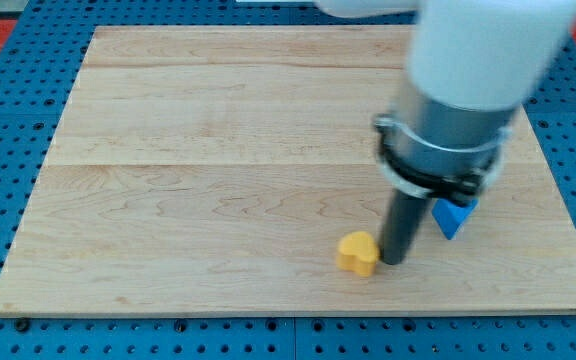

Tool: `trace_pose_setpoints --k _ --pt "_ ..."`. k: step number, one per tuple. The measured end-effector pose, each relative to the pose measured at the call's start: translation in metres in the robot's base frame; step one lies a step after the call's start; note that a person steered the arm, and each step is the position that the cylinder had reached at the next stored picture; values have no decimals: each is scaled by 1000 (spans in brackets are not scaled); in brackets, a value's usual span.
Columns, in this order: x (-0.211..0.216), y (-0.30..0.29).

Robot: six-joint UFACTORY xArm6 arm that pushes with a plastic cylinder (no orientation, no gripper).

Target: Slide your arm towards the bottom right corner of the board

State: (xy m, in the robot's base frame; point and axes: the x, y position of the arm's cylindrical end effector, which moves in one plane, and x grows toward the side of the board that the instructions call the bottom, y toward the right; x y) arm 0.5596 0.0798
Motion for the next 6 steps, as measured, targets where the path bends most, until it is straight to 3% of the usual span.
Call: trace_pose_setpoints --k 1,2,3,5,6 --pt "-4 -26" --pt "24 12" --pt "26 -4" --pt "-16 -75" --pt "-16 -50"
